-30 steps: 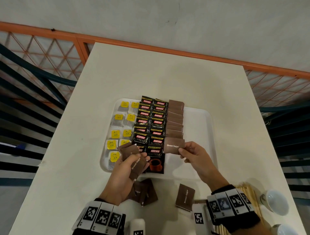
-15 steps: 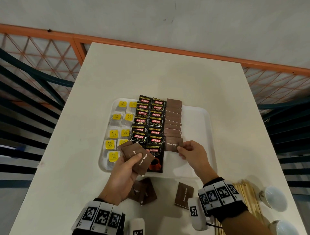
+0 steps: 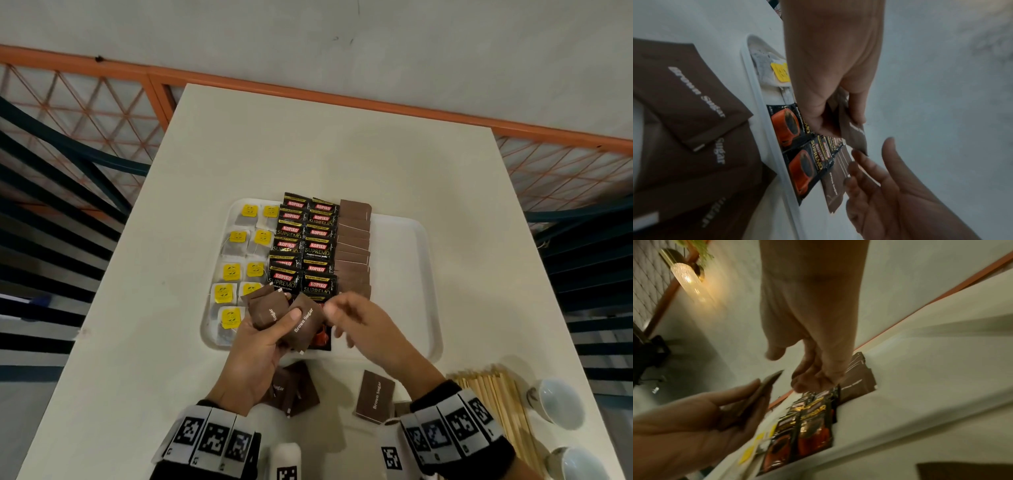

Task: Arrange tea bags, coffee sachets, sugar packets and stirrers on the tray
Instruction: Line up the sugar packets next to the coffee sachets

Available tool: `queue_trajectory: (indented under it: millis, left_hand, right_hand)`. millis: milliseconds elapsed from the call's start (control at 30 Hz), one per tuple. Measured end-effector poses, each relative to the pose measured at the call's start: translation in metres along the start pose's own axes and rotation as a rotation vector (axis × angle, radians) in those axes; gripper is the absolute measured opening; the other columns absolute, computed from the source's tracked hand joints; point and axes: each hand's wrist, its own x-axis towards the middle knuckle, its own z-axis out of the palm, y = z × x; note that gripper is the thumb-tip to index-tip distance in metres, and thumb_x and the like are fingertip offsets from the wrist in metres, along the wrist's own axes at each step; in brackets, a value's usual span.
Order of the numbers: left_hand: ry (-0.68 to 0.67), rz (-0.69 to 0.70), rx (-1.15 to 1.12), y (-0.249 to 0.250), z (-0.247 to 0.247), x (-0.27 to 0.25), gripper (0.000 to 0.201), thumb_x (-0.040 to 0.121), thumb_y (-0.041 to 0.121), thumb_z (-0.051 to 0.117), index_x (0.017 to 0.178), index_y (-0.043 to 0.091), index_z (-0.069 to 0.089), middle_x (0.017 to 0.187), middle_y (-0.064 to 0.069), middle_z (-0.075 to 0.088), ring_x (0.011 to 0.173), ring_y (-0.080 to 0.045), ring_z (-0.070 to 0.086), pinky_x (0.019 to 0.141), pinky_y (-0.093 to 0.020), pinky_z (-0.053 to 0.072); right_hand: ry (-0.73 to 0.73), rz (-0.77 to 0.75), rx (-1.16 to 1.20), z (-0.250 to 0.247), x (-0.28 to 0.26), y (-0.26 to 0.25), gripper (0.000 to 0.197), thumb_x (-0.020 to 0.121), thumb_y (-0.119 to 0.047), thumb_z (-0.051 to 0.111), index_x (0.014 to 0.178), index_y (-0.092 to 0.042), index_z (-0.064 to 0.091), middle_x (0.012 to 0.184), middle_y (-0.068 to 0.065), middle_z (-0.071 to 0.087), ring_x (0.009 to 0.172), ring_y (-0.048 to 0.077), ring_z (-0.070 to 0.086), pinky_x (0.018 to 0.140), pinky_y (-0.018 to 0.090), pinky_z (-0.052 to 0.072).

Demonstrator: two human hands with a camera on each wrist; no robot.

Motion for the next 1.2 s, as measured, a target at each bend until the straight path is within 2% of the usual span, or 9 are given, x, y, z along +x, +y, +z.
queue_trajectory:
  millis: [67, 133, 233, 300, 467, 633, 900, 1067, 1200]
  left_hand:
    - [-0.002, 0.005, 0.025, 0.0, 0.001, -0.001, 0.047, 0.071, 0.004, 0.064, 0.118, 0.003, 0.057, 0.099, -0.012, 0.07, 0.087, -0.021, 0.067, 0.058, -0.024, 0.055]
    - [-0.002, 0.002, 0.044, -0.001, 0.001, -0.001, 0.03, 0.078, 0.001, 0.061, 0.108, 0.006, 0.062, 0.089, -0.008, 0.072, 0.084, -0.021, 0.067, 0.056, -0.025, 0.055]
    - [0.01, -0.027, 0.049, -0.002, 0.001, 0.0, 0.017, 0.087, 0.007, 0.057, 0.101, 0.013, 0.063, 0.09, -0.006, 0.072, 0.081, -0.017, 0.069, 0.059, -0.026, 0.056]
    - [0.023, -0.063, -0.011, 0.0, -0.001, 0.001, 0.017, 0.091, 0.01, 0.052, 0.105, 0.013, 0.06, 0.095, -0.008, 0.071, 0.085, -0.016, 0.068, 0.067, -0.03, 0.059]
    - [-0.013, -0.128, -0.179, 0.004, -0.006, -0.001, 0.025, 0.094, 0.01, 0.038, 0.111, 0.003, 0.056, 0.097, -0.02, 0.07, 0.087, -0.028, 0.07, 0.078, -0.034, 0.057]
    - [-0.012, -0.137, -0.185, 0.006, -0.001, -0.004, 0.027, 0.096, 0.009, 0.035, 0.117, 0.003, 0.052, 0.104, -0.022, 0.066, 0.092, -0.03, 0.068, 0.076, -0.035, 0.058]
    - [-0.026, -0.134, -0.023, 0.003, 0.003, -0.006, 0.02, 0.095, 0.005, 0.043, 0.107, 0.009, 0.058, 0.099, -0.016, 0.069, 0.093, -0.03, 0.066, 0.079, -0.04, 0.055]
    - [-0.016, -0.093, 0.099, -0.001, 0.003, -0.007, 0.017, 0.09, 0.006, 0.053, 0.099, 0.015, 0.062, 0.087, -0.005, 0.072, 0.087, -0.02, 0.066, 0.077, -0.034, 0.053]
    - [-0.034, -0.094, 0.142, -0.003, 0.003, -0.008, 0.017, 0.088, 0.007, 0.056, 0.1, 0.016, 0.064, 0.089, -0.003, 0.073, 0.089, -0.017, 0.066, 0.074, -0.03, 0.051]
  right_hand:
    - [-0.085, -0.034, 0.012, 0.007, -0.001, 0.0, 0.011, 0.088, -0.027, 0.059, 0.098, -0.023, 0.058, 0.087, -0.001, 0.064, 0.072, 0.007, 0.06, 0.058, 0.018, 0.047]
    - [-0.079, -0.029, 0.073, 0.01, 0.001, 0.003, 0.011, 0.088, -0.015, 0.06, 0.099, -0.015, 0.058, 0.083, -0.001, 0.065, 0.07, 0.008, 0.062, 0.059, 0.02, 0.049]
    - [-0.053, 0.01, 0.198, 0.006, 0.0, 0.005, 0.01, 0.086, -0.004, 0.06, 0.092, -0.011, 0.055, 0.081, 0.004, 0.066, 0.066, 0.01, 0.065, 0.061, 0.023, 0.053]
    - [-0.021, 0.048, 0.237, 0.0, -0.002, 0.007, 0.011, 0.086, -0.002, 0.059, 0.09, -0.01, 0.052, 0.084, 0.008, 0.066, 0.068, 0.013, 0.066, 0.061, 0.022, 0.054]
    - [0.129, 0.153, 0.293, -0.021, -0.003, 0.018, 0.008, 0.092, -0.008, 0.052, 0.099, -0.006, 0.056, 0.094, 0.013, 0.069, 0.075, 0.018, 0.069, 0.063, 0.024, 0.055]
    - [0.279, 0.227, 0.189, -0.031, -0.006, 0.034, 0.01, 0.093, -0.014, 0.051, 0.099, -0.01, 0.059, 0.096, 0.007, 0.065, 0.081, 0.017, 0.061, 0.065, 0.023, 0.051]
    - [0.406, 0.24, 0.024, -0.024, 0.006, 0.046, 0.005, 0.085, -0.016, 0.063, 0.083, -0.016, 0.059, 0.078, 0.003, 0.065, 0.063, 0.012, 0.057, 0.062, 0.02, 0.042]
    - [0.461, 0.231, -0.086, -0.017, 0.013, 0.045, 0.007, 0.084, -0.018, 0.063, 0.083, -0.012, 0.059, 0.077, -0.001, 0.06, 0.077, 0.017, 0.055, 0.069, 0.023, 0.04]
    - [0.484, 0.235, -0.154, -0.016, 0.013, 0.045, 0.014, 0.083, -0.021, 0.065, 0.086, -0.011, 0.055, 0.072, -0.004, 0.053, 0.076, 0.016, 0.052, 0.063, 0.021, 0.036]
